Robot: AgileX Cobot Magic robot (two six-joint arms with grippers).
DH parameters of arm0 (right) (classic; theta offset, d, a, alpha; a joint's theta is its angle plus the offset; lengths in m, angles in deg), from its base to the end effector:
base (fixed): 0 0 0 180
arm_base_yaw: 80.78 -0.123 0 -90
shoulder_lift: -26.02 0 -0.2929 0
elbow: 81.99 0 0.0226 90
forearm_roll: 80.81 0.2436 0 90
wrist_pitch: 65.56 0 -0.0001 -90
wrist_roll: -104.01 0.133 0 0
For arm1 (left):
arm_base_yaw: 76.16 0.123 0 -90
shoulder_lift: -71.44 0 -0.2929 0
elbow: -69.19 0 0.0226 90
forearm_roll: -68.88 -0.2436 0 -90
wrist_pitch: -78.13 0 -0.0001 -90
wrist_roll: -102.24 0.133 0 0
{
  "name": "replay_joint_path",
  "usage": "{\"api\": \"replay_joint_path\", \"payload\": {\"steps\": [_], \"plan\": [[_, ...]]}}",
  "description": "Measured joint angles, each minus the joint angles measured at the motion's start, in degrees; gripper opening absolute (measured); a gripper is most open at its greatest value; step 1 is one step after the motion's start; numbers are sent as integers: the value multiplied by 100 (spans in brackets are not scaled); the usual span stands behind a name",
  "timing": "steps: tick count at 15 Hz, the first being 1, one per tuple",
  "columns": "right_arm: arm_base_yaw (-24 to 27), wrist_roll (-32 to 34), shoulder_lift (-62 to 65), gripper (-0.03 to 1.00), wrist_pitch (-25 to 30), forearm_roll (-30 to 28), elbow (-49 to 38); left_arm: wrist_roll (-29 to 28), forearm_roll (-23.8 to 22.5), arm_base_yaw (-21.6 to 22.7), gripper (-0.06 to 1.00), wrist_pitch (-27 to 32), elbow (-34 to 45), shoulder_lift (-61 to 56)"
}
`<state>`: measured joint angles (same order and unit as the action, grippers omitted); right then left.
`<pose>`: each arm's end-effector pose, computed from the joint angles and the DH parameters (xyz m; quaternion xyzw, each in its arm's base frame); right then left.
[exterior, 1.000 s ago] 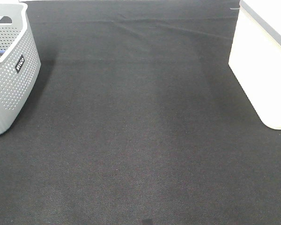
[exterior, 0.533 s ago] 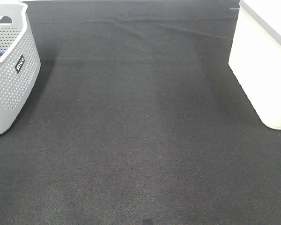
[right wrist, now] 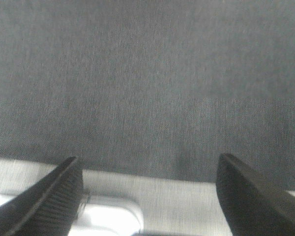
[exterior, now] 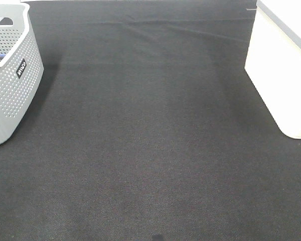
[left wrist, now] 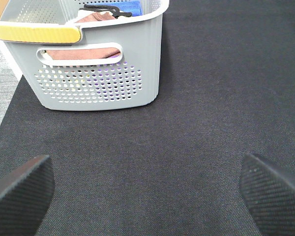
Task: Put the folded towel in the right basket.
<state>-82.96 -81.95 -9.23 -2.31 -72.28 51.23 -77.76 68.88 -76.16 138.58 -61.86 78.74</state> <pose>0.0737 0.0204 0.2401 -0.0555 0.9503 0.0635 0.2998 0.0182 0.0000 0.2545 0.0000 0.8513 0.0000 0.5247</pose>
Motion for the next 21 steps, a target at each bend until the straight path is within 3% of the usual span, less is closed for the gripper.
{"api": "replay_joint_path", "payload": {"steps": [9,21], "plan": [[0,-23,2384,71,-206,-138,-143,0,0,0,97,0,0,0],[0,0,2802,71,-206,-413,-178,0,0,0,97,0,0,0]]}}
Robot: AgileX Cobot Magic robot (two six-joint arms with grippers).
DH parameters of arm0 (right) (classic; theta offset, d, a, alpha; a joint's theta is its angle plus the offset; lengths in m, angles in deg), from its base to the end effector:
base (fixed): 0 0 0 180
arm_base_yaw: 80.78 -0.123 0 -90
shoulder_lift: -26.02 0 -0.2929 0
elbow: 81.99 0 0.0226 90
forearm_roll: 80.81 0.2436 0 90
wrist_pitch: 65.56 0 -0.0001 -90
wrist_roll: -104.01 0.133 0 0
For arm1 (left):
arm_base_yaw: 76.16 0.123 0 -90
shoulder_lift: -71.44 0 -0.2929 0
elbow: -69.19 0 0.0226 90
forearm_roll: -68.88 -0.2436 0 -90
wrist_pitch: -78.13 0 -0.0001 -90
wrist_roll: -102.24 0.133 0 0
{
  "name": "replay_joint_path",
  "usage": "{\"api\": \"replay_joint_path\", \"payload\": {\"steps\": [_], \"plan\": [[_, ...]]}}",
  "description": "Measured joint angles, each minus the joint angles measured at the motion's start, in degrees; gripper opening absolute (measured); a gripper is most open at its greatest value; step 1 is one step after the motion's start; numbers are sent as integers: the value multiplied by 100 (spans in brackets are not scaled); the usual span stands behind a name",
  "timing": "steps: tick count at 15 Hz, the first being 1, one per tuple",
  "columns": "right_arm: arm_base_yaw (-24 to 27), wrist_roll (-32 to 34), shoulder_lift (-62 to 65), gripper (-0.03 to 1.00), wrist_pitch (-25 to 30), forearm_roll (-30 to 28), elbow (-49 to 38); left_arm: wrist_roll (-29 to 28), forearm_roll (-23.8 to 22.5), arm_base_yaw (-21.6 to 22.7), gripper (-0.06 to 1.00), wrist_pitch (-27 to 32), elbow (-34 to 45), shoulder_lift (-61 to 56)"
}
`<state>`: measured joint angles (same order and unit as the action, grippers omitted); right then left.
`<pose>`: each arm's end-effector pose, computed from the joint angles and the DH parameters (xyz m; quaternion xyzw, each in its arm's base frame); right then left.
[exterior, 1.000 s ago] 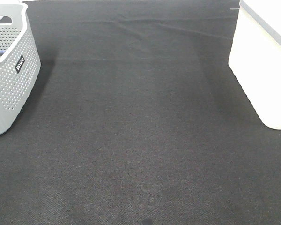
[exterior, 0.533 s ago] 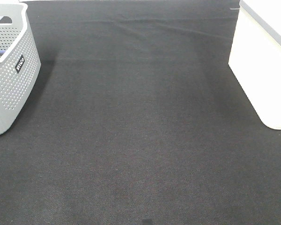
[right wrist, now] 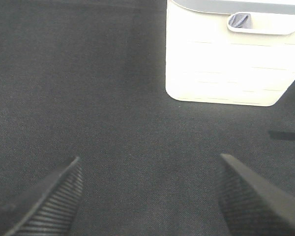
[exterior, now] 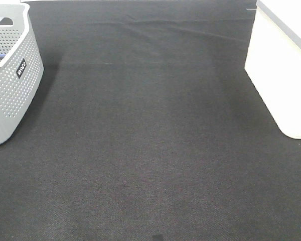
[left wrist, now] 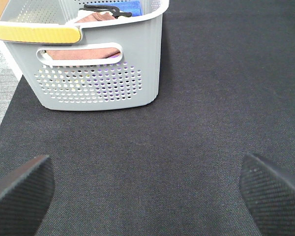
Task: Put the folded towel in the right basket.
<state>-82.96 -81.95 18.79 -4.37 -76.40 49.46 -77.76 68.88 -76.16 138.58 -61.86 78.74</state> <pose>0.0161 0.0096 0.2554 -0.0623 0.8496 0.0212 0.5233 0.0182 0.0000 0.2545 0.0000 0.8513 0.0000 0.5247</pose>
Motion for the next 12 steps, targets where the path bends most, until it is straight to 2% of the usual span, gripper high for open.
{"api": "replay_joint_path", "payload": {"steps": [12], "plan": [[0,166,0,71,0,-183,0,0,0,0,97,0,0,0]]}}
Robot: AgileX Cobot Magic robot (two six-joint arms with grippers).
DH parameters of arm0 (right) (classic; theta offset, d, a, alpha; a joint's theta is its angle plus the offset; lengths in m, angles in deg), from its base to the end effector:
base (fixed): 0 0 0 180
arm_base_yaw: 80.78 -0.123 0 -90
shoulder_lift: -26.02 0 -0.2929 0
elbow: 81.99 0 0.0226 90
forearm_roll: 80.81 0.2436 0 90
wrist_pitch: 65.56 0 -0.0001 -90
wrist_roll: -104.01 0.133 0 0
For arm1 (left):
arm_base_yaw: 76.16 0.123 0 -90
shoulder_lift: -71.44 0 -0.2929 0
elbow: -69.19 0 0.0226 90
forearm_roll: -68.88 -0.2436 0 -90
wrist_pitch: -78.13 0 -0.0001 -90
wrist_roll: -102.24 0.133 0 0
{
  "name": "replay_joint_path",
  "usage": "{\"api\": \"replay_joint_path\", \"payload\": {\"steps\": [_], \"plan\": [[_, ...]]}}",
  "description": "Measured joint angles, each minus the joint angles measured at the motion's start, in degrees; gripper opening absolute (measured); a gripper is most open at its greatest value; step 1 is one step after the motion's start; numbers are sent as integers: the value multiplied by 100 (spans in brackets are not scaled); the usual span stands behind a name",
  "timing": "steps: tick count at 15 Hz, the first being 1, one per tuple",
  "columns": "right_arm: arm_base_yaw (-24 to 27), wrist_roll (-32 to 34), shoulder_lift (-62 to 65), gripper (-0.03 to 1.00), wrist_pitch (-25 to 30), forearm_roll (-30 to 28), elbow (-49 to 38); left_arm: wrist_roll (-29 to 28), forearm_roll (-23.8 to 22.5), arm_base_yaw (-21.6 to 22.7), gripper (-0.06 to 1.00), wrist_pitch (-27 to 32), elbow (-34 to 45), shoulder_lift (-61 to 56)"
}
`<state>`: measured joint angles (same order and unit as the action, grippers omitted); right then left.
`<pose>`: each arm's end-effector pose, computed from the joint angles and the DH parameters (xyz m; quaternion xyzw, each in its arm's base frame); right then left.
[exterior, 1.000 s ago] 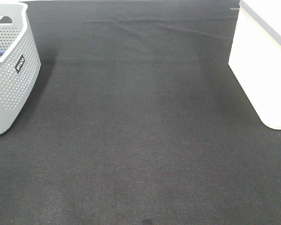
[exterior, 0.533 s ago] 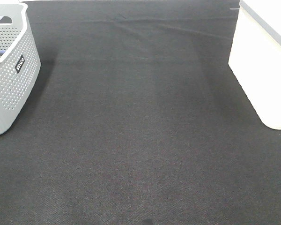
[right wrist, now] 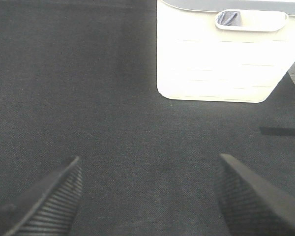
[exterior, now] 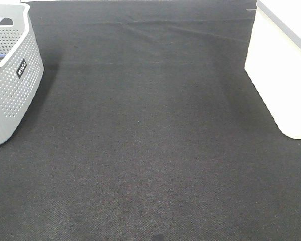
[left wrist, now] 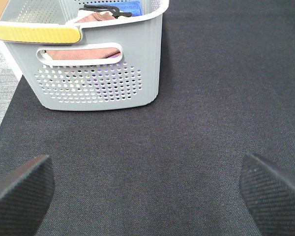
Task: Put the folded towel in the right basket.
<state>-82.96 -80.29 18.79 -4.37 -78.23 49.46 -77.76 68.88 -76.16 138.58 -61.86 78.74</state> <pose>0.0164 0.0059 0.2552 -0.0492 0.8509 0.0128 0.5229 0.0182 0.0000 0.2545 0.0000 0.8513 0.0000 0.5247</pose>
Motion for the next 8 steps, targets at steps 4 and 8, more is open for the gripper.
{"api": "replay_joint_path", "payload": {"steps": [4,8], "plan": [[0,6,0,71,0,0,0,0,0,0,97,0,0,0],[0,6,0,71,0,0,0,0,0,0,97,0,0,0]]}}
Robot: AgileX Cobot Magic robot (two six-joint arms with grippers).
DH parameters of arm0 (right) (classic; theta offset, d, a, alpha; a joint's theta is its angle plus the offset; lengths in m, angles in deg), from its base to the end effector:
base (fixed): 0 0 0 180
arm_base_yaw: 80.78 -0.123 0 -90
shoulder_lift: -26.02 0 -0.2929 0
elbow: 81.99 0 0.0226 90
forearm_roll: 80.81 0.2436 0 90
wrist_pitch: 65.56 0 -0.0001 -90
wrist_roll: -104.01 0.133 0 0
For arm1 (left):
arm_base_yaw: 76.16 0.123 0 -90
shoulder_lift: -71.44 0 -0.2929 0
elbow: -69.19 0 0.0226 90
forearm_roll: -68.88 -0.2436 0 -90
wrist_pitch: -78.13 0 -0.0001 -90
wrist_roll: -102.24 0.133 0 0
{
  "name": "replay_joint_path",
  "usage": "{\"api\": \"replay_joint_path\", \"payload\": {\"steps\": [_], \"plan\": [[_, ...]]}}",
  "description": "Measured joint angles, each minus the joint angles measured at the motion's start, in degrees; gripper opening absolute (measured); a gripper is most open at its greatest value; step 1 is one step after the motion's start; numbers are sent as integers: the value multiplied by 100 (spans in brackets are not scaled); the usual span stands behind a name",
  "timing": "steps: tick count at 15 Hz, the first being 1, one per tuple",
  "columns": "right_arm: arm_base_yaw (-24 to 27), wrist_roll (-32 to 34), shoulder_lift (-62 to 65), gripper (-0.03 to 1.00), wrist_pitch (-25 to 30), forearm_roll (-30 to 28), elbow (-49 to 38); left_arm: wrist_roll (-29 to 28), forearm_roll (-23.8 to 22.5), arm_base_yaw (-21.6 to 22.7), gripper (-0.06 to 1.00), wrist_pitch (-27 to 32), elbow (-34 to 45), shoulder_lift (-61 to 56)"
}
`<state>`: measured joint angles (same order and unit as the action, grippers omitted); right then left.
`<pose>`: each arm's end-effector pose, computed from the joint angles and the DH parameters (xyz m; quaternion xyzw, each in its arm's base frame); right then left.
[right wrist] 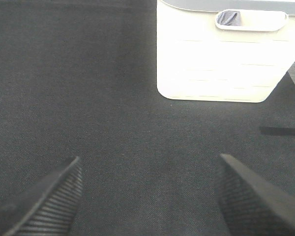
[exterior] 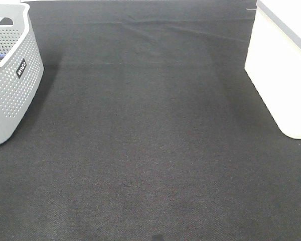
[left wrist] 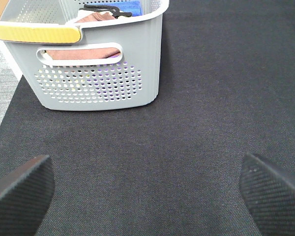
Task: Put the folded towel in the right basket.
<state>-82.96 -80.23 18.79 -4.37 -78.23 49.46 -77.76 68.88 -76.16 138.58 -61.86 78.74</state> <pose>0.0164 0.0059 0.2552 -0.0488 0.8509 0.0131 0.5229 0.0182 0.0000 0.2545 0.0000 0.8513 0.0000 0.5247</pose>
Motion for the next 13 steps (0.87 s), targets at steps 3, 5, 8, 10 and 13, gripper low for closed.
{"api": "replay_joint_path", "payload": {"steps": [3,5,8,10,13], "plan": [[0,0,0,71,0,0,0,0,0,0,97,0,0,0],[0,0,0,71,0,0,0,0,0,0,97,0,0,0],[0,0,0,71,0,0,0,0,0,0,97,0,0,0],[0,0,0,71,0,0,0,0,0,0,97,0,0,0],[0,6,0,71,0,0,0,0,0,0,97,0,0,0]]}}
